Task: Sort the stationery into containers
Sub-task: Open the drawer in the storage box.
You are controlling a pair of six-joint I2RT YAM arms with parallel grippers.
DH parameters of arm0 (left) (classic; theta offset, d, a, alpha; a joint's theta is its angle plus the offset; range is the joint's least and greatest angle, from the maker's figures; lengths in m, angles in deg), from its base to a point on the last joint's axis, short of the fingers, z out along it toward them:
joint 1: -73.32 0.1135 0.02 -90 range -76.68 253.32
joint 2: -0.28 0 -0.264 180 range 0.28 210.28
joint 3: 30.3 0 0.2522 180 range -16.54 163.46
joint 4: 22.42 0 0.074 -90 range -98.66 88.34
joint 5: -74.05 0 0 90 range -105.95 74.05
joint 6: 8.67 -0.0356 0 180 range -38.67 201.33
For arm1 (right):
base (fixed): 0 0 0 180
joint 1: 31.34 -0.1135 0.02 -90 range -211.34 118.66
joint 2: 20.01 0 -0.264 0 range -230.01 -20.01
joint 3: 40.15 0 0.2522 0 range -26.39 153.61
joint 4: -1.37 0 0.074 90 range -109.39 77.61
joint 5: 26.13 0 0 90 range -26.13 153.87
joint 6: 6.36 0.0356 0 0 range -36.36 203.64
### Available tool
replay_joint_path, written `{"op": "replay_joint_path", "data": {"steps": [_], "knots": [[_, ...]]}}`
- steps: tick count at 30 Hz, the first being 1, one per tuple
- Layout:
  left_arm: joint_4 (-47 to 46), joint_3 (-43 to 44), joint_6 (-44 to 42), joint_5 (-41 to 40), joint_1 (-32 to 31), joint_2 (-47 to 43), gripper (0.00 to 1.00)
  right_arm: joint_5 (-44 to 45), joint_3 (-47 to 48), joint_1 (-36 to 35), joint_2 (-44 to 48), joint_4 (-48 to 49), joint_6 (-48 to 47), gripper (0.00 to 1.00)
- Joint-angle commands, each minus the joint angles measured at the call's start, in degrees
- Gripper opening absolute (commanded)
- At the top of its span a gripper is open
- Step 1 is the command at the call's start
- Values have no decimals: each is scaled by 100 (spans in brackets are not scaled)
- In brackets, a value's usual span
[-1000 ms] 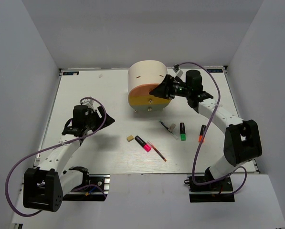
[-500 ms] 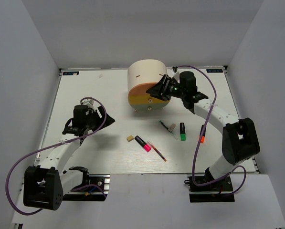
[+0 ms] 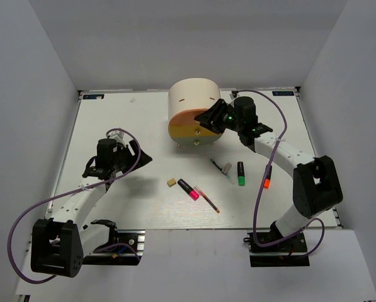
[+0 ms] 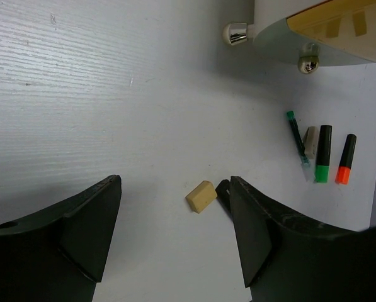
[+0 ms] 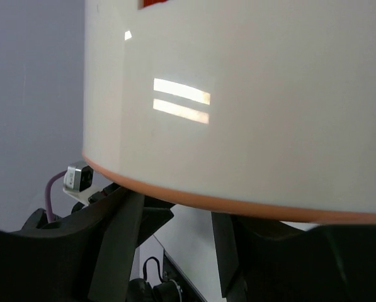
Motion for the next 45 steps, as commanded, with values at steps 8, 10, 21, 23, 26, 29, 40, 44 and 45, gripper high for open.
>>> {"op": "replay_joint_path", "data": {"steps": [8,10,21,23,26,29,40,44,45], "knots": [[-171,-151,76,92,-25,-87,80,501,-53,-120,242,297,226,52],[-171,-151,76,92,-25,-87,80,518,-79,-120,234,305,278,49],[-171,-309,128,145,-25,-201,79,352,-254,-138,277,543,190,15],[-171,-309,128,145,-25,-201,79,229,-325,-129,400,525,173,15],[-171,-309,128,145,-25,-201,79,71,-536,-138,619,455,199,15],[-232,-309,128,206,-25,-201,79,35,-825,-138,874,385,208,15],[-285,24,128,312,-78,229,79,-35,-1239,-243,1227,323,313,18],[-225,191,76,364,-139,360,79,-26,-1274,-243,1209,367,313,25],[-224,192,76,364,-200,361,79,-70,-1274,-261,1201,341,322,25]]}}
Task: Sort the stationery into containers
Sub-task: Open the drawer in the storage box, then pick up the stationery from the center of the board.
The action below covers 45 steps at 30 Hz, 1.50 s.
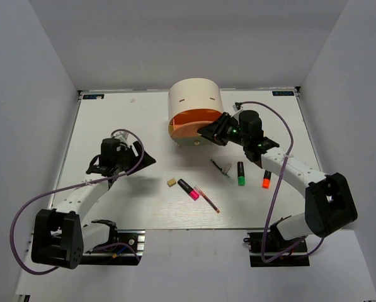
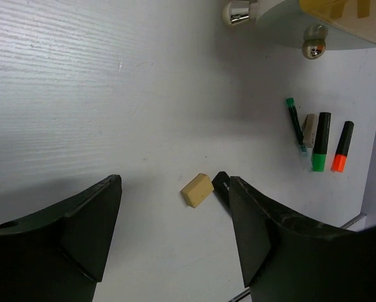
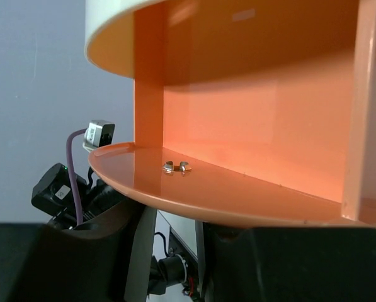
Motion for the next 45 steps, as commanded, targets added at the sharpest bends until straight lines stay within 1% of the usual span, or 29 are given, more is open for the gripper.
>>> {"op": "replay_joint_path", "data": {"steps": [1,2,4,5,6,8,9,15,19,21,22,24,25,27,28,29,30,31,32,33,35,37,38,41,42,44,45], "knots": [[-51,323,-49,120,-109,72,79,-129,-81,-38,158,4,71,25],[-51,384,-49,120,-161,142,79,-156,-124,-55,184,4,80,25],[1,385,-102,120,-214,213,79,-138,-169,-73,245,-5,97,31],[1,454,-102,120,-275,292,79,-147,-238,-91,255,13,106,37],[54,507,-102,120,-276,345,79,-138,-265,-82,272,21,97,54],[132,560,-102,120,-433,450,79,-147,-301,-73,343,4,62,66],[185,621,-102,50,-434,573,79,-147,-335,-82,377,4,-8,73],[537,850,-110,-319,-935,890,76,-226,-660,-47,703,-198,-219,80],[757,1061,-330,-565,-1260,1109,74,-156,-898,-12,1062,-207,-386,80],[828,1122,-496,-671,-1462,1162,74,-138,-933,15,1151,-120,-579,80],[941,1175,-575,-758,-1524,1163,72,-130,-933,15,1195,-102,-693,80],[1011,1176,-848,-899,-1699,1163,69,-86,-898,41,1318,-93,-1175,75],[1012,1176,-936,-952,-1752,1163,69,-77,-872,41,1344,-110,-1282,67],[1074,1176,-1164,-1032,-1910,1215,66,-50,-898,85,1537,-145,-1912,55],[1074,1228,-1235,-1145,-1963,1215,66,-24,-924,102,1573,-146,-2081,48],[1135,1228,-1288,-1146,-2016,1276,64,-24,-959,120,1625,-154,-2239,33],[1135,1281,-1375,-1242,-2129,1373,61,63,-1003,164,1722,-137,-2745,24],[1135,1281,-1376,-1295,-2183,1435,60,90,-1056,182,1810,-111,-2933,19],[1135,1281,-1463,-1391,-2244,1496,60,116,-1100,199,1854,-110,-3344,11],[1135,1351,-1542,-1444,-2367,1627,58,265,-1144,260,1941,-110,-3679,8],[1135,1404,-1648,-1533,-2482,1760,58,441,-1249,322,2056,-93,-4136,8],[1135,1518,-1753,-1673,-2648,1961,58,494,-1294,375,2135,-75,-4619,17],[1135,1571,-1841,-1673,-2701,2015,58,495,-1320,427,2170,-75,-4709,23],[1135,1685,-1964,-1963,-2894,2191,61,354,-1408,524,2214,-67,-4939,33],[1135,1685,-1965,-2085,-2895,2278,62,302,-1460,559,2241,-58,-4974,39],[1135,1738,-1965,-2235,-3053,2418,64,205,-1540,603,2267,-31,-4983,43],[1187,1790,-1965,-2462,-3053,2480,64,187,-1566,638,2276,-31,-4974,44]]}}
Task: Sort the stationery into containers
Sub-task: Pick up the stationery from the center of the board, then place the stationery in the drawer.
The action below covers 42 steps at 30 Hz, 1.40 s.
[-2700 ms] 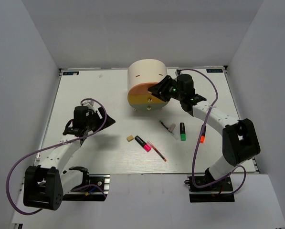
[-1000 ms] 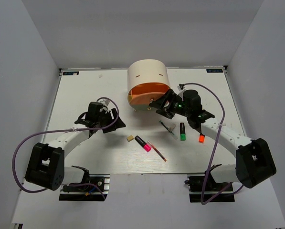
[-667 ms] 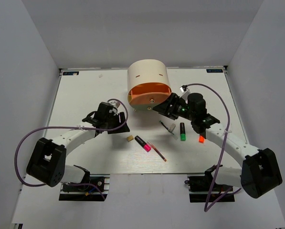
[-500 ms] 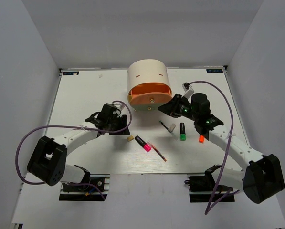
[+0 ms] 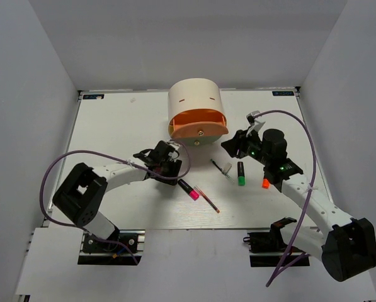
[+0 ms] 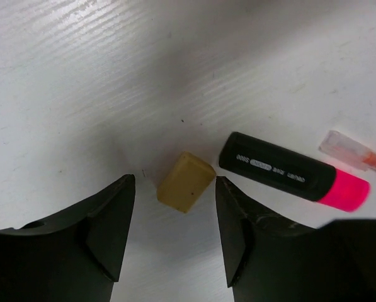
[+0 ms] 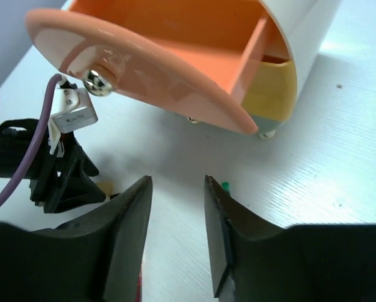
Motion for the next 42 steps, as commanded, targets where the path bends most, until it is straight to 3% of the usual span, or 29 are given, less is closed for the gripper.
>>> {"op": "replay_joint_path", "data": {"steps": [1,5,12,17,20,25,30,35,42], "knots": [[101,250,-159,-650,-181,160,64,-119,-119,86,139,257,-378,46],[102,303,-159,-967,-383,353,59,-172,-172,174,165,284,-404,47],[172,188,-107,-1152,-648,284,21,-242,-199,314,139,310,-615,49],[610,276,7,-1152,-823,-576,8,-251,-242,402,147,258,-782,49],[831,767,60,-1021,-876,-1252,0,-225,-321,437,156,231,-940,49],[963,2232,-45,-537,-876,-1536,0,-268,-497,499,147,240,-1124,47],[394,3455,-335,-264,-876,-1379,0,-488,-647,534,235,284,-1379,33],[-424,3695,-834,-536,-745,-957,0,-918,-796,543,384,328,-1862,28],[-846,3968,-1161,-1028,-744,-192,0,-1086,-919,543,482,380,-2118,30]]}}
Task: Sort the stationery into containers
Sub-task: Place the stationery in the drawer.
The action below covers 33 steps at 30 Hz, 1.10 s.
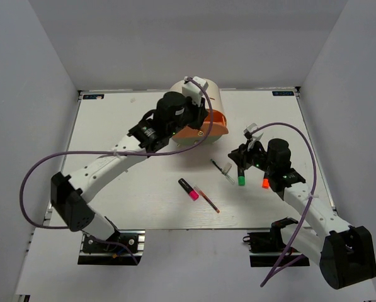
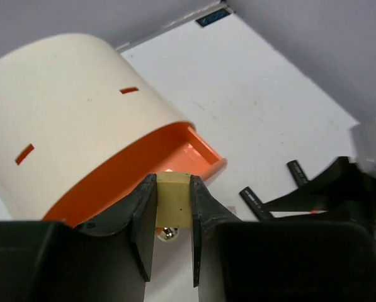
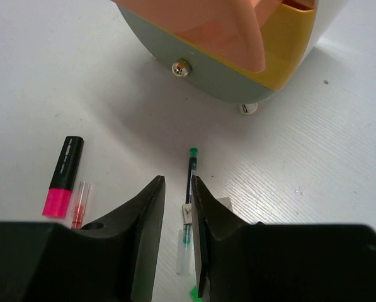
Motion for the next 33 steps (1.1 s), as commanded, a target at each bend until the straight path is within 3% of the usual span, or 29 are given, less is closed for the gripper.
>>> {"op": "replay_joint_path", "data": {"steps": [1,4,11,15,18,22,25,33], "knots": [[-437,40,-261,-462,29,143,0,-164,-80,27,118,282,-251,30],[-982,-294,-208,-762,29,143,4,-172,-150,44,127,335,-181,31],[-1160,-461,-41,-1069,29,205,6,-208,-282,53,92,388,-207,34],[-1160,-592,12,-1070,29,205,13,-199,-282,36,40,396,-347,46],[-1160,-707,64,-1122,29,205,27,-164,-247,45,-57,352,-471,52],[-1160,-760,117,-1175,29,143,53,-120,-221,45,-145,343,-594,55],[-1160,-699,117,-1228,29,143,66,-163,-203,44,-171,326,-646,55],[-1108,-269,170,-1281,-23,82,82,-163,-299,62,-233,361,-1208,58]]}}
